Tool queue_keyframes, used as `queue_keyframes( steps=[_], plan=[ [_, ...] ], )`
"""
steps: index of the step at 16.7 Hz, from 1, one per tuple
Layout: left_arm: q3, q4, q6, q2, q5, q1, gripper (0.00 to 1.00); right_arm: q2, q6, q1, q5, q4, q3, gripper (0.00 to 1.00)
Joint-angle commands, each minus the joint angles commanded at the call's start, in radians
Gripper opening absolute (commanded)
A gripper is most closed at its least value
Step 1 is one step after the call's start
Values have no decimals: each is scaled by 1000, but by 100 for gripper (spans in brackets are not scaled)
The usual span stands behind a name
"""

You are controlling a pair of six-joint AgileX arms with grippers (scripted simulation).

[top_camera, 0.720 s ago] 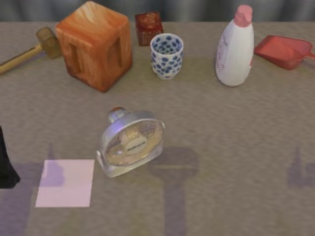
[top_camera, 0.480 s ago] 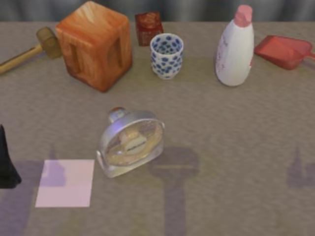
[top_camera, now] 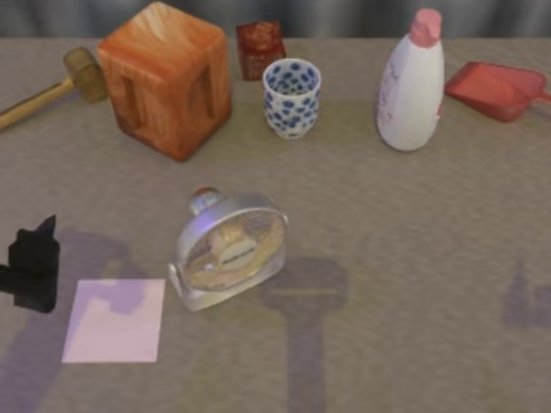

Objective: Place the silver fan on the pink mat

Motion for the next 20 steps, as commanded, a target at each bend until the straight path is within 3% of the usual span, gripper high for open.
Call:
queue_keyframes(
  steps=[11,16,20],
  plan=[
    [1048,-702,232,1079,3,-314,100,0,0,0,0,0,0,100],
    [1300,-931,300,1380,3,-404,100,0,0,0,0,0,0,100],
    [1366,-992,316,1451,2,-425,100,0,0,0,0,0,0,100]
  ],
)
